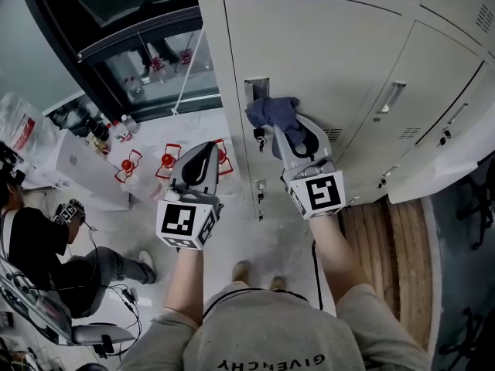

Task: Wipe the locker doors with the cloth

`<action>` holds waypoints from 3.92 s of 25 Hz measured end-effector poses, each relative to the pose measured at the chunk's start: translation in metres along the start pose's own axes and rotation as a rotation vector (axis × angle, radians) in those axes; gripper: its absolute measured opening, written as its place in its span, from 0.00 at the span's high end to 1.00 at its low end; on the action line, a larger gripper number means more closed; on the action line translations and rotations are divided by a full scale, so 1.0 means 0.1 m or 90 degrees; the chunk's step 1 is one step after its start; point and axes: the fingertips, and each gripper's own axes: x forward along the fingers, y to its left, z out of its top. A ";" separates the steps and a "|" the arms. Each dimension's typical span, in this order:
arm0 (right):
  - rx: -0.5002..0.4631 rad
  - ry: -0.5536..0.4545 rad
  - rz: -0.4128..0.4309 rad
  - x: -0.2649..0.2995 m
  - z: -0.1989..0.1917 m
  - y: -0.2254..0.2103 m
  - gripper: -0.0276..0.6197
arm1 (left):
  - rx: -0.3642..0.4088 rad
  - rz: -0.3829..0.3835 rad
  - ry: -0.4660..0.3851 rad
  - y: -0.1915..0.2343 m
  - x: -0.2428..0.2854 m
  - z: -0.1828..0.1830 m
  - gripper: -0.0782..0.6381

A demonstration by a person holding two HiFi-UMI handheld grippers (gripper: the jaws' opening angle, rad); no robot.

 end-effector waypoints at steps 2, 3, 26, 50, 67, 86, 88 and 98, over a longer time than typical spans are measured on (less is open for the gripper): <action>-0.015 0.009 -0.007 -0.02 -0.04 -0.08 0.82 | 0.000 0.002 0.002 0.01 0.00 -0.02 0.89; -0.021 0.013 -0.010 -0.05 -0.06 -0.12 0.82 | 0.000 0.002 0.004 0.01 0.00 -0.03 0.89; 0.026 0.095 -0.246 -1.01 -0.49 -1.59 0.81 | 0.000 -0.019 0.019 -0.15 0.04 -0.12 0.89; -0.002 0.205 0.092 -0.13 -1.06 0.74 0.82 | -0.009 0.003 0.023 0.02 -0.13 -0.15 0.89; -0.014 0.259 -0.055 -0.68 -1.27 -0.44 0.82 | -0.010 -0.019 0.031 -0.21 -0.01 -0.20 0.89; 0.024 0.269 -0.165 -1.13 -1.33 -1.24 0.80 | 0.000 -0.026 0.037 -0.39 -0.01 -0.20 0.89; 0.025 0.272 -0.165 -1.14 -1.33 -1.26 0.80 | 0.000 -0.025 0.037 -0.40 -0.02 -0.20 0.89; 0.044 0.272 -0.189 -1.23 -1.30 -1.33 0.81 | -0.001 -0.025 0.034 -0.43 -0.08 -0.18 0.89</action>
